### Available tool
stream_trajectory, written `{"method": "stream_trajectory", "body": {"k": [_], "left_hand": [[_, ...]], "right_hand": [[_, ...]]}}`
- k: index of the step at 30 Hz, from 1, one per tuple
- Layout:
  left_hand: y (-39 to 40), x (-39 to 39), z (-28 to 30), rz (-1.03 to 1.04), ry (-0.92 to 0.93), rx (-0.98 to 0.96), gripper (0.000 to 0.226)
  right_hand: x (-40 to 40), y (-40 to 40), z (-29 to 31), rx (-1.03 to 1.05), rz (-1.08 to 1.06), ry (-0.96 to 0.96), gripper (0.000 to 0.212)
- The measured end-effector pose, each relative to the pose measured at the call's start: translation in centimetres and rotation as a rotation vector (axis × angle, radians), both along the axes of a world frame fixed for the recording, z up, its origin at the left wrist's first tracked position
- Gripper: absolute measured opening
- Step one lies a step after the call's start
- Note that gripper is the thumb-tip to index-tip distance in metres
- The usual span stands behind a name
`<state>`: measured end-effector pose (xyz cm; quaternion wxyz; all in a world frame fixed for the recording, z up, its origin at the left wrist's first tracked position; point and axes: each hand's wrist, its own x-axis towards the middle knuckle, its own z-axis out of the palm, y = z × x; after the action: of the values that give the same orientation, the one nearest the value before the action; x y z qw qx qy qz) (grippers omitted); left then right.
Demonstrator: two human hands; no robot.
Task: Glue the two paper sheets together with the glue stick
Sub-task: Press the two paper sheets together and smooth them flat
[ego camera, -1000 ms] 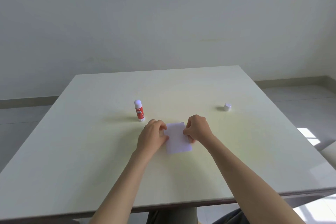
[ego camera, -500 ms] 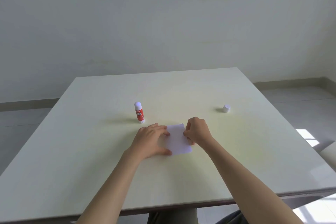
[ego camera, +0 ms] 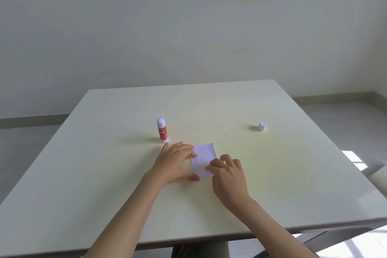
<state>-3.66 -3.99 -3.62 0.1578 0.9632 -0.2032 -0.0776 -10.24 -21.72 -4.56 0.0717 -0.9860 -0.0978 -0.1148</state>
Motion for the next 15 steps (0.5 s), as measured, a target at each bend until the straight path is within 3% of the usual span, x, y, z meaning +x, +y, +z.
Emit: {"method": "stream_trajectory", "body": {"k": [4, 15], "left_hand": [[0.0, 0.0, 0.0, 0.003, 0.002, -0.003, 0.073], [0.3, -0.4, -0.6, 0.006, 0.019, -0.088, 0.069]], "right_hand": [[2.1, -0.3, -0.9, -0.02, -0.006, 0.092, 0.048], [6.4, -0.3, 0.1, -0.032, -0.025, 0.112, 0.046]]}}
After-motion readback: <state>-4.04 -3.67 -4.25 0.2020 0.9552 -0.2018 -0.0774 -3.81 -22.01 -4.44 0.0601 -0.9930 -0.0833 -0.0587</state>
